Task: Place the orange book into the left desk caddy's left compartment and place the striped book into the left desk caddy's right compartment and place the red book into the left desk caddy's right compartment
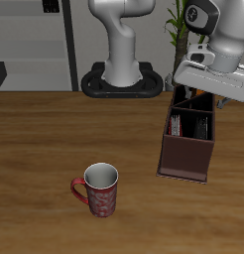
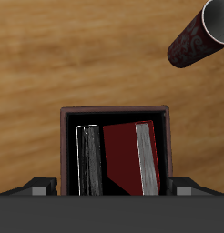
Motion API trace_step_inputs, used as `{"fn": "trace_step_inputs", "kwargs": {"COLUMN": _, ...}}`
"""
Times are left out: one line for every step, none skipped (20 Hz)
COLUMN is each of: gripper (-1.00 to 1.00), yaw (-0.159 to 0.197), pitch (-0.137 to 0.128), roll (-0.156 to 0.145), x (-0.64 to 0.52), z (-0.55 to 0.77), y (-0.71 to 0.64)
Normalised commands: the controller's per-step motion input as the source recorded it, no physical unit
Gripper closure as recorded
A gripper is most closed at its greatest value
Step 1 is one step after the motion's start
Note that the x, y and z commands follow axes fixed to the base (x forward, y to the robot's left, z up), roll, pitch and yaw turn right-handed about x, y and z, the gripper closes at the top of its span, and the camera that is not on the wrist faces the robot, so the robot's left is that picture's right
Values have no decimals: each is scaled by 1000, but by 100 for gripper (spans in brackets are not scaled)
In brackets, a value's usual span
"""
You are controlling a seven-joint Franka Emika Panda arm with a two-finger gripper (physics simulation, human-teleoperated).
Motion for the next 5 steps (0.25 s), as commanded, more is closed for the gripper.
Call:
{"fn": "trace_step_inputs", "kwargs": {"gripper": -100, "yaw": -15, "pitch": 28, "roll": 40, "x": -13, "z": 47, "y": 23}}
{"fn": "trace_step_inputs", "kwargs": {"gripper": -100, "yaw": -54, "pitch": 44, "roll": -5, "x": -101, "z": 8, "y": 19}}
{"fn": "trace_step_inputs", "kwargs": {"gripper": -100, "yaw": 85, "pitch": -6, "roll": 48, "x": -187, "z": -3, "y": 136}}
{"fn": "trace_step_inputs", "kwargs": {"gripper": -100, "yaw": 40, "pitch": -16, "roll": 42, "x": -229, "z": -30, "y": 45}}
{"fn": "trace_step_inputs", "kwargs": {"gripper": -100, "yaw": 30, "pitch": 16, "roll": 39, "x": -273, "z": -25, "y": -5}}
